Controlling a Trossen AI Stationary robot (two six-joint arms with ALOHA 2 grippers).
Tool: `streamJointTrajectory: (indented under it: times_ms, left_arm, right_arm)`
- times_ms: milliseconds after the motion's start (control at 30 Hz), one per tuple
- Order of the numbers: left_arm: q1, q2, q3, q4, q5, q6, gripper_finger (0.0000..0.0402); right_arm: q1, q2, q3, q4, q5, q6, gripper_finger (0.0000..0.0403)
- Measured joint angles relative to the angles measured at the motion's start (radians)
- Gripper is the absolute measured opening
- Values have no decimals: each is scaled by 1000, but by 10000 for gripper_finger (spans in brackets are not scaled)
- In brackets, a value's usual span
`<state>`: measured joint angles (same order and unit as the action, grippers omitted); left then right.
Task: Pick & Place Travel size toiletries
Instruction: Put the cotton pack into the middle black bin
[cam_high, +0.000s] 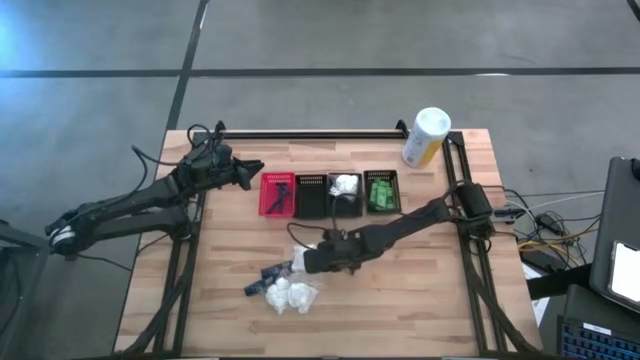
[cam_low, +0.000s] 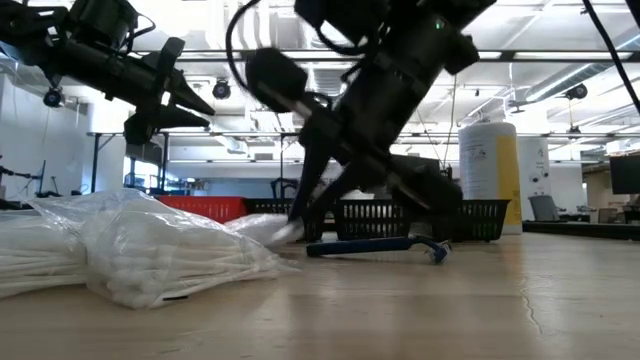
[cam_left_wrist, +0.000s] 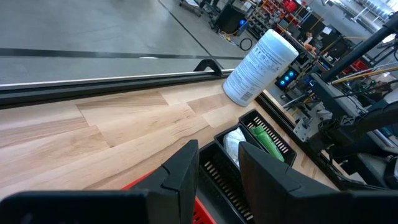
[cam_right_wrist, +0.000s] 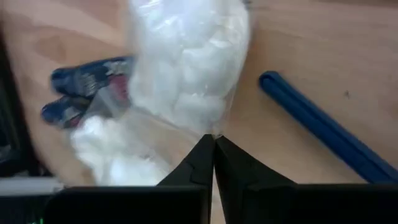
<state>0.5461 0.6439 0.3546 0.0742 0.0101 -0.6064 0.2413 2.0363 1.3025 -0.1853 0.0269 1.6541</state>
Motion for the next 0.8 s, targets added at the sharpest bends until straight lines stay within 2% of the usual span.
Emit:
streamJointTrajectory:
  times_ms: [167, 500, 800]
  left_arm:
    - [0, 0, 0, 0, 0, 0, 120]
    - [0, 1, 0, -3, 0, 0, 120]
    - [0, 1, 0, -4, 0, 0, 120]
  right_arm:
    - [-9, -61, 0, -9, 38, -100, 8]
    - [-60, -235, 1, -106, 215, -184, 8]
    - [-107, -352, 1, -277, 416, -43, 8]
